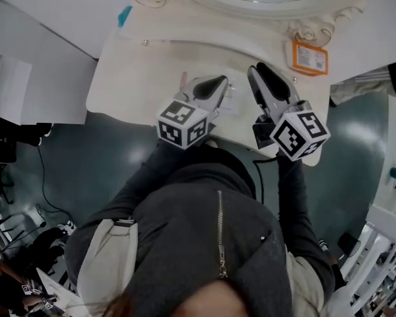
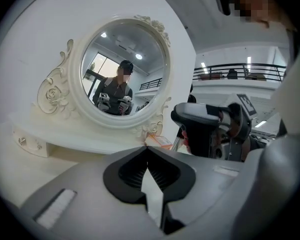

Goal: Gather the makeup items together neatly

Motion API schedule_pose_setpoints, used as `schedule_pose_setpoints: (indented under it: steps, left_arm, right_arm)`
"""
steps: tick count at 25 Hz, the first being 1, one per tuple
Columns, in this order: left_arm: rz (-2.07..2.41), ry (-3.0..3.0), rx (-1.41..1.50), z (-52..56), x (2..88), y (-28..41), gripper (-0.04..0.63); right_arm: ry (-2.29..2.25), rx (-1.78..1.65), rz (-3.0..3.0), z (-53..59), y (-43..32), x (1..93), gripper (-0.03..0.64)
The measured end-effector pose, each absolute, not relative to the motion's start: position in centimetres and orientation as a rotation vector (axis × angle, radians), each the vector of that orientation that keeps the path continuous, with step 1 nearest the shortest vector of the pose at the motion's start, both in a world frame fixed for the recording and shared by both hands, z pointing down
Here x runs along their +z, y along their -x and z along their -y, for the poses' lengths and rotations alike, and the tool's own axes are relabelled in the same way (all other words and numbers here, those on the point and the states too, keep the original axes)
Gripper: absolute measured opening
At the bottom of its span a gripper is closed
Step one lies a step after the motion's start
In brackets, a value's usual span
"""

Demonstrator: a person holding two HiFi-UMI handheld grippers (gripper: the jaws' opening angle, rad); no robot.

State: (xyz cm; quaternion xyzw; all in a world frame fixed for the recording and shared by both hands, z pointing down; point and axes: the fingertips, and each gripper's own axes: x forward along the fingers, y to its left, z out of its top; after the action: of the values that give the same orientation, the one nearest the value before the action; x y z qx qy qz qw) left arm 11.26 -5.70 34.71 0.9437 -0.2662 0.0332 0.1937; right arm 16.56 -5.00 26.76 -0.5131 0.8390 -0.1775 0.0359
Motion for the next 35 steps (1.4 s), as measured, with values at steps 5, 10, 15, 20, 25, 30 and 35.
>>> schedule_pose_setpoints:
  steps: [5,10,15,20,25,30,35]
  left_arm:
    - [0.75,-2.667,0.068,4.9,34.0,-12.3,0.008]
    - [0.777,-2.64,0.085,4.1,35.2,-12.4,0.009]
    - [0.82,-2.632,0.096,3.2,36.3,-12.4,0.009]
    - [0.847,-2.623,0.132,2.0,37.8,-12.2,0.009]
    - [0.869,-2.617,0.14,1.2,38.5,-11.8,0.009]
    - [0.896,-2.608,0.121,0.6,38.7,-11.4,0.009]
    - [0.926,-2.6,0.117,0.4,38.7,-10.5,0.009]
  right_arm:
    - [1.768,-0.545,-2.189,3.0,-18.5,27.2,0.004]
    - [1.916,-0.533,-2.045,1.6,-17.7,30.5,0.003]
    - [2.058,-0.472,-2.083,0.9,-17.4,33.6,0.003]
    - [2.138,-0.569,-2.131,0.6,-17.5,37.1,0.003]
    - [2.164,-0.571,-2.195,-0.1,-16.6,37.8,0.002]
    - [2.136,-0.578,-2.228,-0.5,-16.0,38.0,0.002]
    - [2.115,-0.588,-2.237,-0.7,-15.6,38.1,0.002]
